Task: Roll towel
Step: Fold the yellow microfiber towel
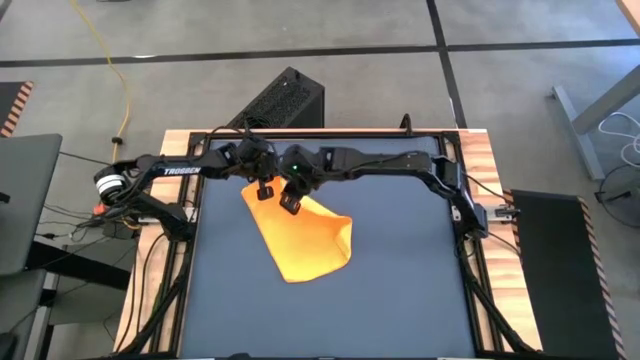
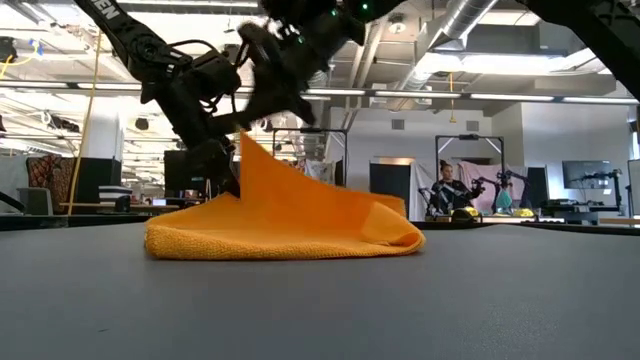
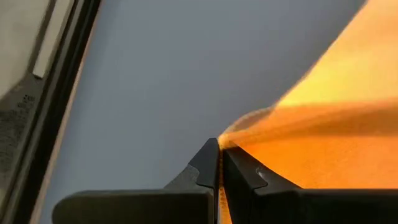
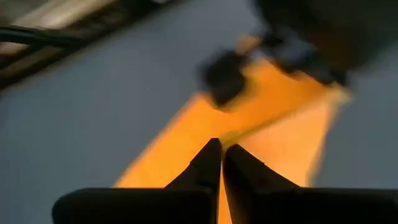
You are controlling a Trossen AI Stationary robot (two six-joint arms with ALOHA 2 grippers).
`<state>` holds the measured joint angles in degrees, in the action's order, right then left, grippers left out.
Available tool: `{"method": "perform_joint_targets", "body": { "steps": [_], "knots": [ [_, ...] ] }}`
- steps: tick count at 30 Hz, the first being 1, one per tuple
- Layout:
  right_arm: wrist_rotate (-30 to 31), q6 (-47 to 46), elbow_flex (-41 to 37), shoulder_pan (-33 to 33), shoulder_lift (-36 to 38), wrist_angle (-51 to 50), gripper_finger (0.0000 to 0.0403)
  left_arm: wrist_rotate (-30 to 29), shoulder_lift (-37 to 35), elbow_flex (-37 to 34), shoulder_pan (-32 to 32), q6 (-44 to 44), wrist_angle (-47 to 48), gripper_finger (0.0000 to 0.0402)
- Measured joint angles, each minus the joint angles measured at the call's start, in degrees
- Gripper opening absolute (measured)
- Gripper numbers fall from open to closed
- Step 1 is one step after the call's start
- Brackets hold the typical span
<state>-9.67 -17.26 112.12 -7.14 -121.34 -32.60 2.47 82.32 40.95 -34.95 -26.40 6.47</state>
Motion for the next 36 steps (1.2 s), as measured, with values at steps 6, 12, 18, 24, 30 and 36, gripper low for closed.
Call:
{"method": "perform_joint_targets", "body": {
  "steps": [6, 12, 18, 24, 30, 36],
  "knots": [
    [-13.2, -0.6, 0.1, 2.6, 0.4, 0.1, 0.0091, -0.6, -0.1, 0.0, -0.1, -1.8, 2.2, 0.0000],
    [-13.4, 5.1, 0.1, 1.2, 4.0, -19.0, 0.0132, -2.1, -1.6, 0.0, -0.7, -7.3, 5.9, 0.0000],
    [2.7, 10.1, -4.7, 3.6, 11.3, -31.0, 0.0141, -3.7, -1.9, -0.1, -4.4, -6.3, 11.6, 0.0000],
    [-1.8, 2.1, -35.1, 2.8, 25.9, -7.1, 0.0133, -4.5, -1.9, -0.1, -7.5, -2.9, 19.1, 0.0000],
    [-9.4, -6.2, -57.1, 2.6, 30.6, 33.0, 0.0132, -4.6, -1.9, -3.0, -9.8, 1.3, 19.3, 0.0000],
    [-17.7, -9.1, -59.5, 1.4, 23.8, 44.7, 0.0128, -4.4, -1.9, -4.1, -10.6, 3.8, 19.5, 0.0000]
  ]
}}
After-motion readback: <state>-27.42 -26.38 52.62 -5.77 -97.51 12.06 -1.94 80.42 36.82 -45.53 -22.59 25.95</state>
